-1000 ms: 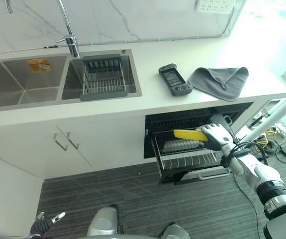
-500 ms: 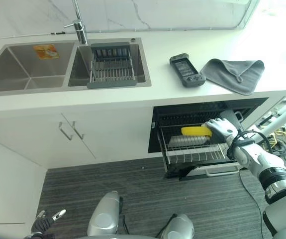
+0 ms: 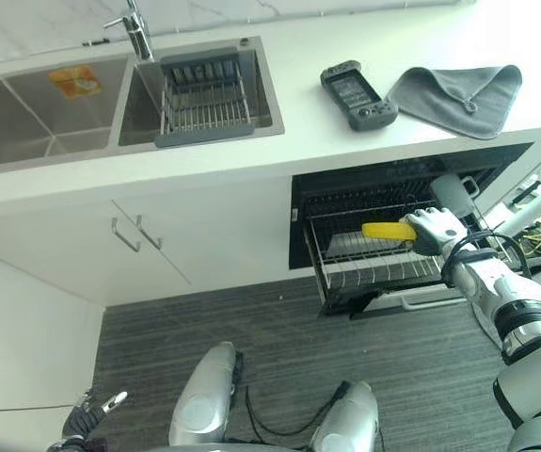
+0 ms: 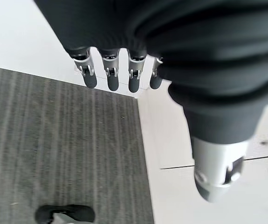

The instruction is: Place the dishes in the dishwasher.

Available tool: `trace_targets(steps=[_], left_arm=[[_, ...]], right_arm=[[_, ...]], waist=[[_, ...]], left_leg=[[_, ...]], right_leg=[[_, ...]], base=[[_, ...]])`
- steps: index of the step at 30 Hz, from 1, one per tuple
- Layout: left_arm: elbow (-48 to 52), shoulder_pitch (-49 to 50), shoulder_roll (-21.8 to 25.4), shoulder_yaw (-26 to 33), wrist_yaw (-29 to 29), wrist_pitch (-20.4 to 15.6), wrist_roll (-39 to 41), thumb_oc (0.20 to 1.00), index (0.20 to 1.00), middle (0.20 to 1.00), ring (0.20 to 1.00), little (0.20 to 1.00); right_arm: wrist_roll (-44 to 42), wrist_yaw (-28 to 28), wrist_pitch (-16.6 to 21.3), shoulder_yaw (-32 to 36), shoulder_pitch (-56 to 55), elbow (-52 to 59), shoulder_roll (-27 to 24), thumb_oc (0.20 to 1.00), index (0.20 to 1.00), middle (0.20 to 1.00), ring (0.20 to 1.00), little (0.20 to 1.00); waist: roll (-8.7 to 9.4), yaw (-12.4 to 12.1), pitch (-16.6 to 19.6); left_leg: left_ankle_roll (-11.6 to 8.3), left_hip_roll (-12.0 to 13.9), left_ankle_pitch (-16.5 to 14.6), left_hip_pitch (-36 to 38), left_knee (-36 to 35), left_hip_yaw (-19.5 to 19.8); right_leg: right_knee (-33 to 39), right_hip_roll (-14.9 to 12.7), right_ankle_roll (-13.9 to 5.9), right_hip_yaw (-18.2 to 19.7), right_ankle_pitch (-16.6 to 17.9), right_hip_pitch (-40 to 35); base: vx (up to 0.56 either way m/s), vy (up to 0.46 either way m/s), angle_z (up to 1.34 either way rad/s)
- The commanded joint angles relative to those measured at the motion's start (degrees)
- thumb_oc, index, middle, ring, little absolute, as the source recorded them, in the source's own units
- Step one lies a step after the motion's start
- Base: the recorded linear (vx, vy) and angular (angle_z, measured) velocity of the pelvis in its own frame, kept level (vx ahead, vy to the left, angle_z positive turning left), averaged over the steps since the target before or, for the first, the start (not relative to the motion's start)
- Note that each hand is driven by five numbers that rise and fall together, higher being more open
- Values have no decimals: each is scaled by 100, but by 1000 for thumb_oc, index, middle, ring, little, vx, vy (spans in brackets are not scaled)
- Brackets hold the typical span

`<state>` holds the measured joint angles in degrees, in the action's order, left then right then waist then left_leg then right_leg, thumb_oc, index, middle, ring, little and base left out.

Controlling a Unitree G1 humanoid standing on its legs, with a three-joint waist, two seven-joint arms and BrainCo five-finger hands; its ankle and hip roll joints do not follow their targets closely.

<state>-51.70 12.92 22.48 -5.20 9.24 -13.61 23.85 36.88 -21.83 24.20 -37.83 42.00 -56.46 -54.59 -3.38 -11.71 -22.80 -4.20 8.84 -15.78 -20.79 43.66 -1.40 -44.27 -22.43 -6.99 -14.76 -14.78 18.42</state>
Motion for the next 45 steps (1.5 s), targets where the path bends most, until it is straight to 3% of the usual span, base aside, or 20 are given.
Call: trace_targets(steps=[1,8,19,28,34,36,41,45], left_arm=[[111,89,364,-250,-12,-200,212,1000,1000,1000,1000,1000],[181,-217,490,-376,-118,-302,460,1000,1000,1000,1000,1000],[561,-221,655,-405,-328,-462,525,1000,1000,1000,1000,1000],[643,-286,770,-340,-356,-501,576,1000,1000,1000,1000,1000],[749,-352,713,-397,-223,-621,611,1000,1000,1000,1000,1000],[804,-360,716,-405,-104,-693,634,1000,1000,1000,1000,1000],[869,-422,721,-356,184,-835,646,1000,1000,1000,1000,1000],[811,-500,730,-304,57,-913,628,1000,1000,1000,1000,1000]], right_arm=[[-431,-414,-135,157,784,-115,-52,200,200,200,200,200],[-515,-575,-554,-295,1676,-375,-53,200,200,200,200,200],[-440,-536,-978,-638,2527,-601,-235,200,200,200,200,200],[-404,-164,-1185,-663,2289,-756,-126,200,200,200,200,200],[-463,-285,-1333,-495,2238,-980,178,200,200,200,200,200],[-503,-313,-1440,-465,2154,-1016,259,200,200,200,200,200],[-577,125,-1420,-466,1984,-1116,475,200,200,200,200,200],[-828,484,-1444,-498,1952,-1234,640,200,200,200,200,200]], waist=[[24,-233,245],[-144,-338,-107],[-264,-599,-300],[-212,-674,-350],[-293,-711,-369],[-334,-712,-388],[-408,-727,-425],[-422,-772,-457]], left_leg=[[-35,147,985,-184,-464,307],[-14,-26,1007,-643,-633,361],[47,-236,1130,-1059,-866,471],[125,-277,1152,-1237,-855,485],[154,-336,1215,-1341,-907,449],[126,-348,1053,-1345,-827,431],[148,-424,1123,-1468,-913,382],[176,-486,1148,-1612,-899,366]], right_leg=[[73,-156,57,-27,728,188],[13,-273,-43,175,805,793],[76,-237,24,112,787,1154],[98,-184,90,14,784,1249],[132,-158,119,-23,804,1326],[31,-165,51,22,653,1343],[77,-149,71,12,676,1463],[69,-130,93,-11,705,1596]], base=[[-134,0,-1],[-171,-9,6],[-66,-24,5],[-55,-29,2],[-58,6,0],[-15,13,0],[-96,34,2],[-104,1,2]])
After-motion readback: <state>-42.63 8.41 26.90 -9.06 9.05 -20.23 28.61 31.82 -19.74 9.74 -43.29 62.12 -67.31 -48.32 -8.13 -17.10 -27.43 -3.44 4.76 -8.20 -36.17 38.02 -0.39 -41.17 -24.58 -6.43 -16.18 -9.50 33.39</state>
